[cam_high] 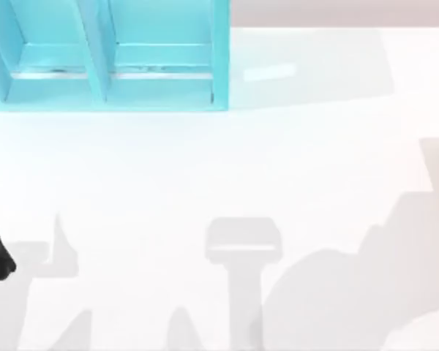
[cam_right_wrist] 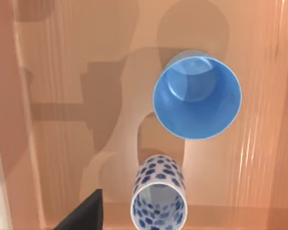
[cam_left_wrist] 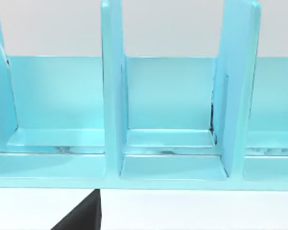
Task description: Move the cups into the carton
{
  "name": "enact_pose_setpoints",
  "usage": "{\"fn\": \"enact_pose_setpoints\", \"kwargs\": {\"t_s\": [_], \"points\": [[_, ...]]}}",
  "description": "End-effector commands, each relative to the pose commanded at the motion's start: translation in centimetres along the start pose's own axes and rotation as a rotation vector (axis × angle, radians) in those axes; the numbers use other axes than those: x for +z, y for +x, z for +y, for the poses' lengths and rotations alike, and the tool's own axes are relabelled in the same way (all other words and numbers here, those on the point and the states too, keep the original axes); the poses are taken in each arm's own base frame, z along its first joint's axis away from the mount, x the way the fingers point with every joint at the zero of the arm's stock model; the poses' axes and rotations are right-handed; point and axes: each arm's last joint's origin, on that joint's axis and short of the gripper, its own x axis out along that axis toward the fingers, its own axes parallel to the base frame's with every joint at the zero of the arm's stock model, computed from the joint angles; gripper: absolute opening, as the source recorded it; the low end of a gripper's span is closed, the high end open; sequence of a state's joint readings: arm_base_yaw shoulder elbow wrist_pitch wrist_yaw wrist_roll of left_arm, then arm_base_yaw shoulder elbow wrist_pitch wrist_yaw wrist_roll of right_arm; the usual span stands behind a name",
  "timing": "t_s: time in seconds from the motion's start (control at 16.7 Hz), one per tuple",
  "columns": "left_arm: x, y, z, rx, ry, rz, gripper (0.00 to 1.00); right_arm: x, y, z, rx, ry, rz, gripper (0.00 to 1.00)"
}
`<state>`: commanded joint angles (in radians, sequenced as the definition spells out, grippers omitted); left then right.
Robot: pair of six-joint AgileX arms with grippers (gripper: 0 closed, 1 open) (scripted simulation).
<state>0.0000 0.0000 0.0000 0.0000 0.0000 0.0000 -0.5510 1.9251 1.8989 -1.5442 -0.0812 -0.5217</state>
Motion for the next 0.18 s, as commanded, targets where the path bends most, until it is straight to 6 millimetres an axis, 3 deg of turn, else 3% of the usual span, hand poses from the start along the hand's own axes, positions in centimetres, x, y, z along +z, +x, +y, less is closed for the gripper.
{"fn": "enact_pose_setpoints", "kwargs": {"t_s": [0.18], "points": [[0.00,0.00,0.00,0.000,0.000,0.000,1.00,-0.16,-1.24,0.25,-0.001,-0.001,0.003,1.00]]}}
